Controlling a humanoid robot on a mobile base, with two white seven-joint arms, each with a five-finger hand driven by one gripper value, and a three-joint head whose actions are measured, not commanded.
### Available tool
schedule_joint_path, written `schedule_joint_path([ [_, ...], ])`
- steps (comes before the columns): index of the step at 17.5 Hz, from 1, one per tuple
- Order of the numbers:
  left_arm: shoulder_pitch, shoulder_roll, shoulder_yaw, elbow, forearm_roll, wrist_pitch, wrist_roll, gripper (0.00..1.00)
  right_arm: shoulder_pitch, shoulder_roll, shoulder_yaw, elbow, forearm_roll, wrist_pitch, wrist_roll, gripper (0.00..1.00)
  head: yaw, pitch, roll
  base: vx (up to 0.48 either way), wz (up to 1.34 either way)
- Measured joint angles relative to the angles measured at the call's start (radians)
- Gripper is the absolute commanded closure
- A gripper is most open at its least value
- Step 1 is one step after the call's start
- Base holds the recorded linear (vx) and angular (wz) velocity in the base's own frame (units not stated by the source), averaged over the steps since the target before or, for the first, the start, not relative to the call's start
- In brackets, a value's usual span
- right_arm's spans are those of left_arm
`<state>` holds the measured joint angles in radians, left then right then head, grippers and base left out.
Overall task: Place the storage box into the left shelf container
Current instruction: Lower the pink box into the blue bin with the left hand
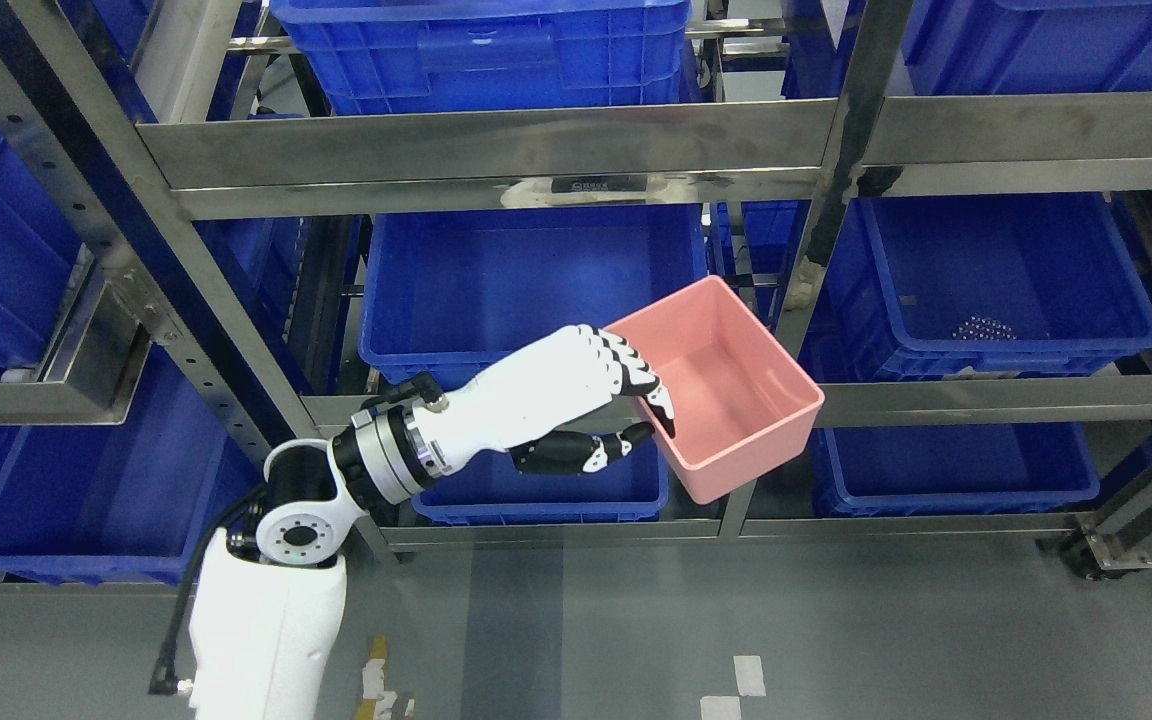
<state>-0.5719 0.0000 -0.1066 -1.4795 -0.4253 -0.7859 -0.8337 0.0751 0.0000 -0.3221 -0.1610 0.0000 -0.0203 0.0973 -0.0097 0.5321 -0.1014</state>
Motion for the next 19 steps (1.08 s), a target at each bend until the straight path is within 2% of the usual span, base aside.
schedule_joint_path([
  [3, 0.036, 0.0, 0.016, 0.086, 0.019, 0.0, 0.032, 0.97, 0.0, 0.0, 0.0, 0.0, 0.0, 0.0, 0.0, 0.0, 0.0, 0.0, 0.0, 0.0, 0.0],
  [8, 0.028, 0.0, 0.05, 0.248, 0.049, 0.019, 0.192, 0.96, 0.0, 0.0, 0.0, 0.0, 0.0, 0.0, 0.0, 0.0, 0.0, 0.0, 0.0, 0.0, 0.0],
  [19, -0.2, 0.0, 0.087, 0.657, 0.278, 0.291, 0.241, 0.96, 0.0, 0.0, 0.0, 0.0, 0.0, 0.0, 0.0, 0.0, 0.0, 0.0, 0.0, 0.0, 0.0],
])
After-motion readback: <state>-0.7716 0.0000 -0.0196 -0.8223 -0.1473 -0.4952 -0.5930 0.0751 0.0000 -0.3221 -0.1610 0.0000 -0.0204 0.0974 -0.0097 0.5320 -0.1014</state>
